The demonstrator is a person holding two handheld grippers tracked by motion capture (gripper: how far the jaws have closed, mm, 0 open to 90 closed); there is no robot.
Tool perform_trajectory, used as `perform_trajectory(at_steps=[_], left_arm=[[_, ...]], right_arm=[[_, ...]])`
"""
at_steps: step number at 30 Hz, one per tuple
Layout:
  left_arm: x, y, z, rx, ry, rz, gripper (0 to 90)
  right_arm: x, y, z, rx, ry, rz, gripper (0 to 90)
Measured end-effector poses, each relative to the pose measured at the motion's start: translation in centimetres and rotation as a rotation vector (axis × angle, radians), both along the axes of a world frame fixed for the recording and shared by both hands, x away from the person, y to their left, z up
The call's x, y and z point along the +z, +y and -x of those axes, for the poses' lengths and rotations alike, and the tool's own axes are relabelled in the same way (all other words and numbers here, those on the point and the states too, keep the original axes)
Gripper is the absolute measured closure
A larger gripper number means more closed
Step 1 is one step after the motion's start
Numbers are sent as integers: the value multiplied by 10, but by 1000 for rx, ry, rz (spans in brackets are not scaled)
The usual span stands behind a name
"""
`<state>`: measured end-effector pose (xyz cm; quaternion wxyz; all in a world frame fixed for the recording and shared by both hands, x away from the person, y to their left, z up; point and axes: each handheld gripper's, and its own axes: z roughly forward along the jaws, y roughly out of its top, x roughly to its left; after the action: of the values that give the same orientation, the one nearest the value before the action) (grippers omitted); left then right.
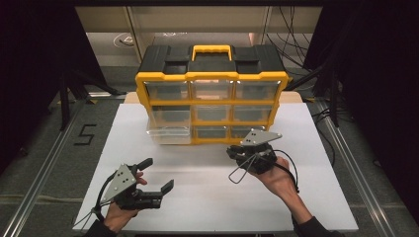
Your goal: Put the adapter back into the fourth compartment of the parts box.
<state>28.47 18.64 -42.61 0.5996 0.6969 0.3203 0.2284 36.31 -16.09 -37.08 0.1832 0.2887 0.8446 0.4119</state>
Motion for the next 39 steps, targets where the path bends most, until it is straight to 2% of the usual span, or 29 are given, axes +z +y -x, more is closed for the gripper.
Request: perform_trajectory(at_steps=[22, 39], left_arm=[[0, 0, 1, 4, -6, 0, 49], [0, 0, 1, 6, -7, -2, 49]], right_arm=[[20, 10, -3, 19, -68, -43, 764], [33, 11, -12, 25, -63, -113, 764]])
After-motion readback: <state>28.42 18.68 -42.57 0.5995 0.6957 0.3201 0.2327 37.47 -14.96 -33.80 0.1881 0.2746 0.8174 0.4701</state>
